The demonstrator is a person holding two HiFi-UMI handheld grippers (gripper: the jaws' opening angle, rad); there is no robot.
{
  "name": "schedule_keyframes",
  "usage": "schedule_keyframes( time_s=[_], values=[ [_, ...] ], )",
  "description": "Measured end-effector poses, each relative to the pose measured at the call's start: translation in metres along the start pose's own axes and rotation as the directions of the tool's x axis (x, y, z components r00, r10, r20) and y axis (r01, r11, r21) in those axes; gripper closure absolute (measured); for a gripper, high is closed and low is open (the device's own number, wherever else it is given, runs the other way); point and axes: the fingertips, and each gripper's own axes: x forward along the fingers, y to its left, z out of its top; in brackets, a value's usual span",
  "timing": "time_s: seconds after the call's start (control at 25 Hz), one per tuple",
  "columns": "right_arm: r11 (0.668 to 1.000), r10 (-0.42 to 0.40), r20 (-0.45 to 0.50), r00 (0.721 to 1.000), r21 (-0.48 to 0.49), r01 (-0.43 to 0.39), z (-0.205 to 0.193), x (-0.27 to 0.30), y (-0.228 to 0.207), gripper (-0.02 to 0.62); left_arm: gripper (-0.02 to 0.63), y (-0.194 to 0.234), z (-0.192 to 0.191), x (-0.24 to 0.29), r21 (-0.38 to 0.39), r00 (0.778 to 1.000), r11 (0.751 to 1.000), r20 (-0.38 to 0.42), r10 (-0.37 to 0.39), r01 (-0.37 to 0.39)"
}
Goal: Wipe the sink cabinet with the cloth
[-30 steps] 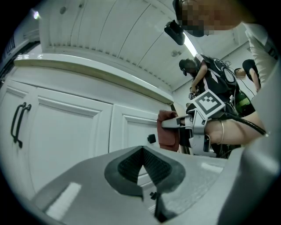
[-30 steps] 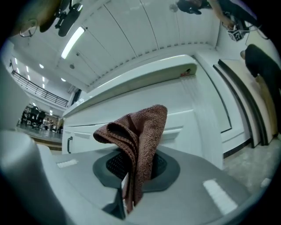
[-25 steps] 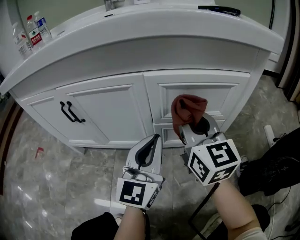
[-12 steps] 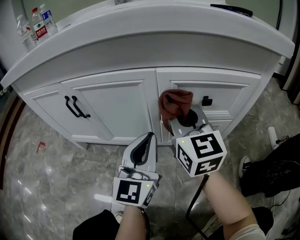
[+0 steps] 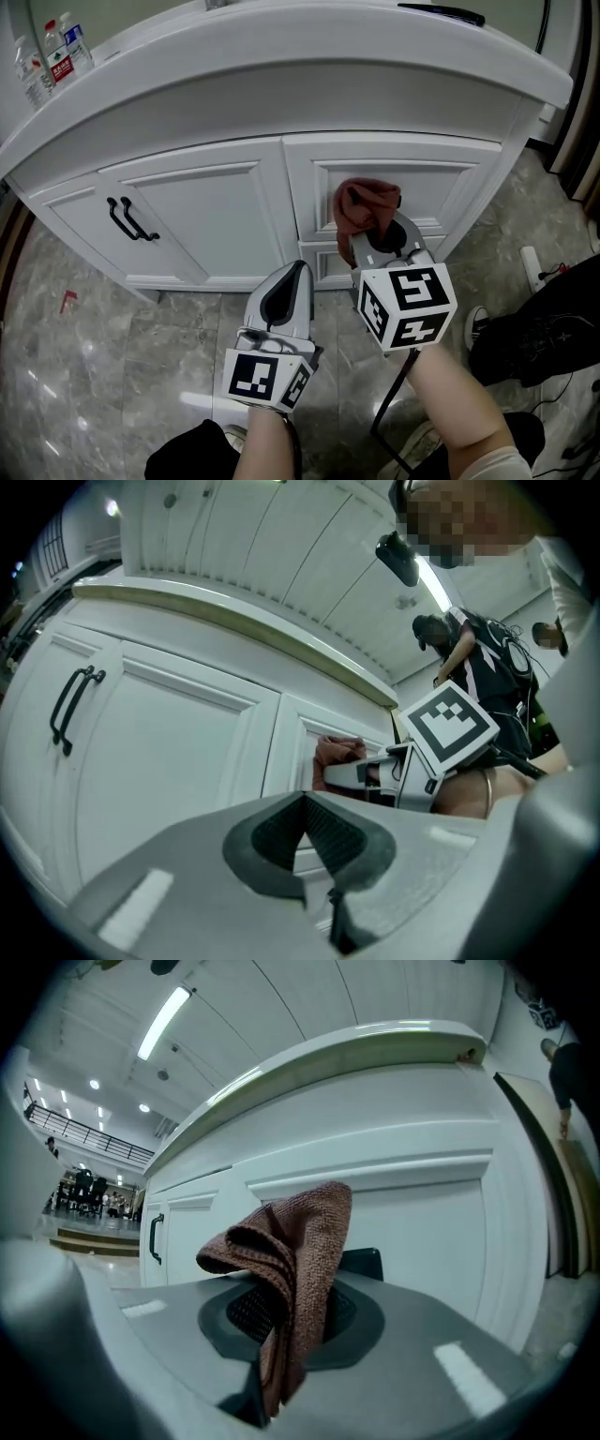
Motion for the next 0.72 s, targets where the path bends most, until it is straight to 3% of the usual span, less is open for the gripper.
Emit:
schedule_keyframes(
  time_s=[0.12,0.24,0.48,0.6,0.72],
  values=[
    [0.999,0.027,0.041,0.999,0.016,-0.028,0.009,-0.018,0.0,0.517,0.606,-0.003,-0.001,0.003,-0.01,1.0,1.0,0.001,-0.006,0.006],
    [1.0,0.001,0.068,0.998,0.003,-0.001,0.019,-0.037,-0.021,0.517,0.606,-0.007,-0.003,0.006,-0.016,1.0,1.0,0.0,-0.014,0.014],
    [0.999,-0.017,0.039,0.999,-0.039,0.019,0.023,-0.043,-0.054,0.517,0.606,-0.025,-0.012,0.013,0.009,0.999,0.999,-0.024,-0.042,0.042],
    [0.997,-0.073,0.029,0.997,-0.004,0.073,0.02,-0.044,-0.072,0.518,0.606,-0.03,-0.011,0.016,0.014,0.999,0.999,-0.022,-0.046,0.046],
    [0.997,-0.071,0.011,0.997,0.029,0.071,0.014,-0.04,-0.084,0.518,0.606,-0.037,-0.01,0.02,0.003,0.998,0.998,-0.017,-0.055,0.055]
  ],
)
